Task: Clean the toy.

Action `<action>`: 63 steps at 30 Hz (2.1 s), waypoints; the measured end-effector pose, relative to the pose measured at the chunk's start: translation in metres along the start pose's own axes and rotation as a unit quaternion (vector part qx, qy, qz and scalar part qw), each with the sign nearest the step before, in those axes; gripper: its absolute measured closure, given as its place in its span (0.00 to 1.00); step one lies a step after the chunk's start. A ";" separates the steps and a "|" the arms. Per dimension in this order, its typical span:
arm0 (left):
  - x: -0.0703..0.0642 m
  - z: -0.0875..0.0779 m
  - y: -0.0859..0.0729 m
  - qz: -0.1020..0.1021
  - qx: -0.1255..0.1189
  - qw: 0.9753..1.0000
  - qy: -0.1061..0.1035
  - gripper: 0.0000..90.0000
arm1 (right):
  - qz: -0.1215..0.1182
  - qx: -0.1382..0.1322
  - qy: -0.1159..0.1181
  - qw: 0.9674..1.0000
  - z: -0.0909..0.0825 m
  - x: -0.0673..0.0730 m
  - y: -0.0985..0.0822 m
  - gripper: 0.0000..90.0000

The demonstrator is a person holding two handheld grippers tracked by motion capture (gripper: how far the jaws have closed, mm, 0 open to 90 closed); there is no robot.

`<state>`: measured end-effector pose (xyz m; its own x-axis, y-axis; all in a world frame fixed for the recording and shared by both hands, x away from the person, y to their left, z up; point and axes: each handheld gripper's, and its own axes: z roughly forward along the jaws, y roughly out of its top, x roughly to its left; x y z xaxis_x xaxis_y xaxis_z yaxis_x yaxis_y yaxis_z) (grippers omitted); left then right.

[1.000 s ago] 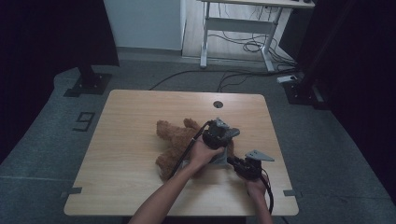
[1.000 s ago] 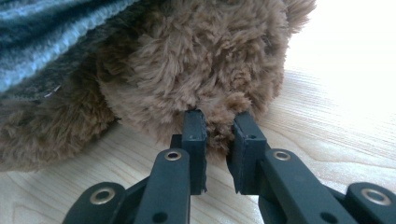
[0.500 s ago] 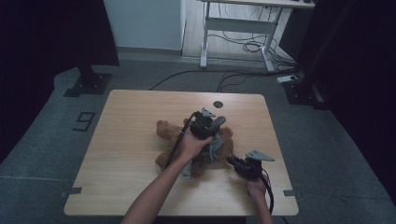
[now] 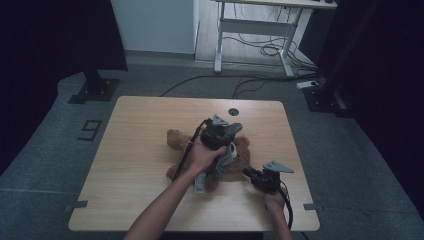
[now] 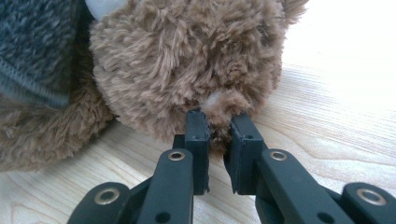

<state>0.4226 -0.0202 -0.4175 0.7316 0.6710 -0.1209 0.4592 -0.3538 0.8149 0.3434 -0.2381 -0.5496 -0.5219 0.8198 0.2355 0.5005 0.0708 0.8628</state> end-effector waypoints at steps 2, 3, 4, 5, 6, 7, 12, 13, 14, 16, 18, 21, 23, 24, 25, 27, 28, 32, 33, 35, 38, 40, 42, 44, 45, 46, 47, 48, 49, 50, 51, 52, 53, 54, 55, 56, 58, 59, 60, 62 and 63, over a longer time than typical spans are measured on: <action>-0.008 0.006 0.003 0.004 0.003 1.000 -0.009 0.85 | 0.000 0.000 0.001 1.000 0.000 0.000 0.000 0.88; -0.008 0.006 0.003 0.004 0.003 1.000 -0.009 0.85 | 0.000 0.000 0.001 1.000 0.000 0.000 0.000 0.88; -0.012 0.009 0.002 0.006 0.003 1.000 -0.013 0.85 | 0.000 0.000 0.002 1.000 0.000 -0.001 0.000 0.88; -0.016 0.012 0.000 0.010 0.006 1.000 -0.018 0.85 | 0.000 0.000 0.002 1.000 0.000 -0.001 0.000 0.88; -0.020 0.016 -0.002 0.017 0.010 1.000 -0.021 0.85 | 0.000 0.000 0.002 1.000 0.000 -0.001 0.000 0.88; -0.023 0.019 -0.004 0.023 0.014 0.999 -0.022 0.85 | 0.001 0.000 0.002 1.000 0.000 -0.001 0.000 0.88; -0.028 0.036 -0.026 0.025 0.038 0.998 -0.052 0.85 | 0.000 0.005 0.001 1.000 0.000 0.000 0.000 0.89; -0.028 0.036 -0.026 0.025 0.038 0.998 -0.052 0.86 | 0.000 0.005 0.001 1.000 0.000 0.000 0.000 0.89; -0.029 0.037 -0.032 0.023 0.035 0.997 -0.062 0.86 | -0.001 0.009 0.001 1.000 0.001 0.000 -0.001 0.89; -0.032 0.035 -0.037 0.029 0.034 0.997 -0.064 0.86 | -0.002 0.012 0.001 1.000 0.001 0.000 -0.001 0.89; -0.036 0.033 -0.042 0.040 0.039 0.996 -0.067 0.86 | -0.002 0.016 0.000 1.000 0.001 0.000 -0.001 0.89; -0.038 0.030 -0.047 0.046 0.041 0.996 -0.068 0.86 | -0.003 0.018 -0.001 1.000 0.001 0.001 -0.001 0.89; -0.041 0.027 -0.053 0.048 0.046 0.995 -0.077 0.86 | -0.003 0.019 -0.002 1.000 0.001 0.001 -0.001 0.89; -0.041 0.026 -0.055 0.047 0.048 0.995 -0.079 0.86 | -0.003 0.019 -0.002 1.000 0.001 0.001 -0.001 0.89; -0.041 0.026 -0.055 0.047 0.048 0.995 -0.079 0.86 | -0.003 0.019 -0.002 1.000 0.001 0.001 -0.001 0.89; -0.044 0.025 -0.064 0.053 0.060 0.993 -0.082 0.86 | 0.001 0.016 -0.001 1.000 0.001 0.001 -0.001 0.89; -0.045 0.025 -0.067 0.056 0.065 0.993 -0.081 0.86 | 0.001 0.014 -0.001 1.000 0.001 0.001 -0.001 0.89; -0.046 0.025 -0.077 0.062 0.073 0.992 -0.079 0.85 | 0.002 0.013 -0.001 1.000 0.001 0.000 -0.001 0.89; -0.046 0.024 -0.078 0.063 0.075 0.992 -0.079 0.85 | 0.001 0.013 -0.001 1.000 0.001 0.000 -0.001 0.89; -0.046 0.024 -0.079 0.063 0.079 0.992 -0.079 0.85 | 0.001 0.012 -0.001 1.000 0.001 0.000 0.000 0.89; -0.046 0.019 -0.075 0.062 0.073 0.992 -0.078 0.85 | 0.001 0.011 0.000 1.000 0.000 0.000 0.000 0.89; -0.043 0.015 -0.064 0.057 0.060 0.994 -0.076 0.85 | 0.006 0.005 0.001 1.000 0.000 -0.001 0.000 0.89; -0.036 0.011 -0.043 0.049 0.041 0.995 -0.073 0.85 | 0.007 0.006 0.002 1.000 0.000 0.000 0.000 0.89; -0.030 0.011 -0.028 0.046 0.029 0.996 -0.066 0.85 | 0.005 0.006 0.001 1.000 0.000 0.000 0.000 0.89; -0.030 0.011 -0.028 0.046 0.029 0.996 -0.066 0.85 | 0.005 0.006 0.001 1.000 0.000 0.000 0.000 0.89; -0.021 0.012 -0.014 0.037 0.020 0.997 -0.060 0.85 | 0.006 0.005 0.002 1.000 0.000 -0.001 -0.001 0.89; -0.021 0.012 -0.014 0.037 0.020 0.997 -0.060 0.85 | 0.006 0.005 0.002 1.000 0.000 -0.001 -0.001 0.89; -0.016 0.013 -0.008 0.030 0.018 0.998 -0.057 0.85 | 0.006 0.005 0.002 1.000 0.000 -0.001 -0.001 0.89; -0.011 0.015 -0.003 0.021 0.016 0.998 -0.054 0.85 | 0.005 0.005 0.003 1.000 0.000 -0.001 -0.001 0.89; -0.006 0.017 0.001 0.011 0.015 0.998 -0.053 0.85 | 0.005 0.002 0.004 1.000 0.001 -0.002 -0.001 0.89; -0.001 0.019 0.005 0.000 0.016 0.998 -0.054 0.85 | 0.005 0.002 0.004 1.000 0.001 -0.002 -0.001 0.89; 0.006 0.026 0.008 -0.021 0.020 0.998 -0.061 0.85 | 0.006 0.001 0.004 1.000 0.001 -0.002 -0.001 0.89; 0.006 0.026 0.008 -0.021 0.020 0.998 -0.061 0.85 | 0.006 0.001 0.004 1.000 0.001 -0.002 -0.001 0.89; 0.010 0.035 0.007 -0.018 0.029 0.998 -0.048 0.85 | 0.007 0.002 0.005 1.000 0.001 -0.002 -0.001 0.89; 0.010 0.035 0.007 -0.018 0.029 0.998 -0.048 0.85 | 0.007 0.002 0.005 1.000 0.001 -0.002 -0.001 0.89; 0.011 0.039 0.006 -0.020 0.033 0.998 -0.046 0.85 | 0.010 0.002 0.005 1.000 0.001 -0.002 -0.001 0.89; 0.010 0.045 0.004 -0.020 0.038 0.998 -0.043 0.85 | 0.010 0.002 0.004 1.000 0.001 -0.002 -0.001 0.89; 0.008 0.046 0.004 -0.009 0.041 0.999 -0.034 0.85 | 0.009 0.003 0.004 1.000 0.001 -0.002 0.000 0.89; 0.006 0.047 0.004 -0.001 0.042 0.999 -0.029 0.85 | 0.010 0.004 0.004 1.000 0.001 -0.002 0.000 0.89; -0.003 0.051 0.001 0.025 0.050 0.998 -0.016 0.85 | 0.008 0.006 0.003 1.000 0.002 -0.002 0.000 0.89; -0.003 0.051 0.001 0.025 0.050 0.998 -0.016 0.85 | 0.008 0.006 0.003 1.000 0.002 -0.002 0.000 0.89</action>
<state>0.4461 -0.0560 -0.4452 0.7702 0.6298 -0.1005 0.4680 -0.4511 0.7599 0.3456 -0.2389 -0.5512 -0.5177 0.8178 0.2512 0.5166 0.0648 0.8538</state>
